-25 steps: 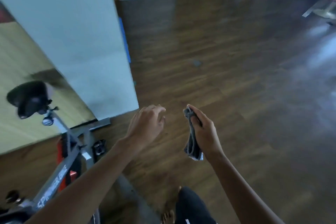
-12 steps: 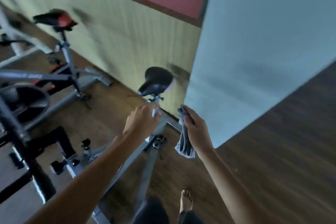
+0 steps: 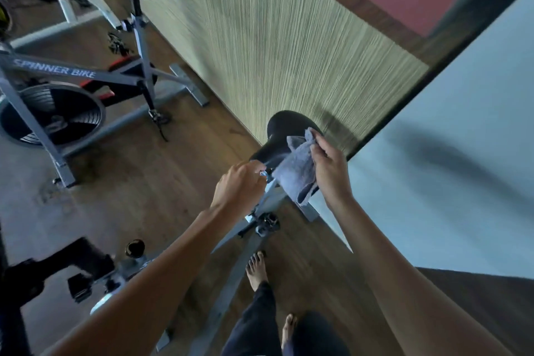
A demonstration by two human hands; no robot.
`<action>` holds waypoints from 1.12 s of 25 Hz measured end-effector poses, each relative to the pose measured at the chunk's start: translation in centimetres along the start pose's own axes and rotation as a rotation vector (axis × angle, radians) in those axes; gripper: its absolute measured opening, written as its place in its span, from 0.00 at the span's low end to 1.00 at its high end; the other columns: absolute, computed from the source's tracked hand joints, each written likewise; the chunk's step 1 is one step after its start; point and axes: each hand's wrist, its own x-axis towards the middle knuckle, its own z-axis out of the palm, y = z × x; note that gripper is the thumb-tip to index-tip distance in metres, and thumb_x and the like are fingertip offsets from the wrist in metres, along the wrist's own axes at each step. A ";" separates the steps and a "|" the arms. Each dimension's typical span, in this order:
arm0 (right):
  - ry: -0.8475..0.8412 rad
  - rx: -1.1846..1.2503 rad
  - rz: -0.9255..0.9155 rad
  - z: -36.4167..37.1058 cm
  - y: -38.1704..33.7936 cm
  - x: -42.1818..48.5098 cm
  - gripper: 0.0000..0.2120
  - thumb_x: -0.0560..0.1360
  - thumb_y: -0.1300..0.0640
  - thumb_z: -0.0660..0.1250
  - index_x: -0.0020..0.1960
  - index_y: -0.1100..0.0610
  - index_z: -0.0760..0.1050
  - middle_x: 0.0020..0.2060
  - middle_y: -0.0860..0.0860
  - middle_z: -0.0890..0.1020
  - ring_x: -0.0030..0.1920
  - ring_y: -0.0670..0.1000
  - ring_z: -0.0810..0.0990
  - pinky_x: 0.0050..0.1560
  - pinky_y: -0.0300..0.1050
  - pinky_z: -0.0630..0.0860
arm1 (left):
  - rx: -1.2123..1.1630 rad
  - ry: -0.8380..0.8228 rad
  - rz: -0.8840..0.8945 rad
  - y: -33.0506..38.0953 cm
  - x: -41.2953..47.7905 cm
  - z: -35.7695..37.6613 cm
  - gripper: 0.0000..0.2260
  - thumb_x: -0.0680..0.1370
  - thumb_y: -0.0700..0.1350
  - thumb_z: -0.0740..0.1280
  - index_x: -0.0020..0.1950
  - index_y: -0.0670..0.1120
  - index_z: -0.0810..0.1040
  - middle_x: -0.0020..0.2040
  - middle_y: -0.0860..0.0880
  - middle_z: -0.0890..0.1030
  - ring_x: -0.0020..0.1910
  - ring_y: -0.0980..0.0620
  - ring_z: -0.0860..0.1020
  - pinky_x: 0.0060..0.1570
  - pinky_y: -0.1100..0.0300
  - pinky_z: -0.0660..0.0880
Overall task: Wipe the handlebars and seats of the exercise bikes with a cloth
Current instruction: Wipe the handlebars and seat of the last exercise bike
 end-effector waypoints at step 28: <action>-0.151 -0.121 0.133 -0.7 7.3 18.0 0.14 0.79 0.63 0.64 0.63 0.54 0.74 0.44 0.43 0.80 0.39 0.38 0.75 0.41 0.36 0.73 | -0.226 0.100 -0.540 0.5 20.5 8.7 0.16 0.75 0.38 0.65 0.61 0.50 0.79 0.46 0.55 0.78 0.49 0.53 0.72 0.71 0.48 0.61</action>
